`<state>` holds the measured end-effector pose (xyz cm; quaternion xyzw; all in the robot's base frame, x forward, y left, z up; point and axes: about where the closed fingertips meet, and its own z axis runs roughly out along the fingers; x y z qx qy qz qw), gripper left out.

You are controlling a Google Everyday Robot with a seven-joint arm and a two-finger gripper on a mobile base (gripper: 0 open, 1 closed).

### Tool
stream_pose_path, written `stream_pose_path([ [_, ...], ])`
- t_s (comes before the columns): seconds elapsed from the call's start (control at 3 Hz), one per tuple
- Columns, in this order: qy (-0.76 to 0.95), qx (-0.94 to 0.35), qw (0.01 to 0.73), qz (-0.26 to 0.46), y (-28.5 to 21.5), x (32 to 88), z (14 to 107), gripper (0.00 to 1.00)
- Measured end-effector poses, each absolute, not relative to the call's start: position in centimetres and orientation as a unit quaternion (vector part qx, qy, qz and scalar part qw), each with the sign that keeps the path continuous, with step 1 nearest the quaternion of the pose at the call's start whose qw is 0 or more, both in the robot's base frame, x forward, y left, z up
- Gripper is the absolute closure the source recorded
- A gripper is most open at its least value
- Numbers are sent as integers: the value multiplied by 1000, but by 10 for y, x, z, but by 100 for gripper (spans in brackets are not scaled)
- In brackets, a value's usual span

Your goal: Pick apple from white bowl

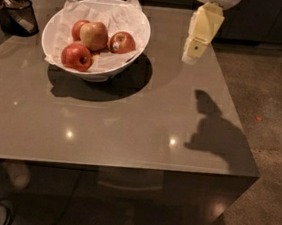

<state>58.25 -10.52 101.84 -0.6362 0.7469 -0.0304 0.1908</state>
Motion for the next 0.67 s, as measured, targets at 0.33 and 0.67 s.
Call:
stream_pose_path([
  [0.33, 747, -636, 191, -31, -105, 583, 1018, 0],
  [0.67, 738, -641, 211, -15, -88, 594, 1019, 0],
])
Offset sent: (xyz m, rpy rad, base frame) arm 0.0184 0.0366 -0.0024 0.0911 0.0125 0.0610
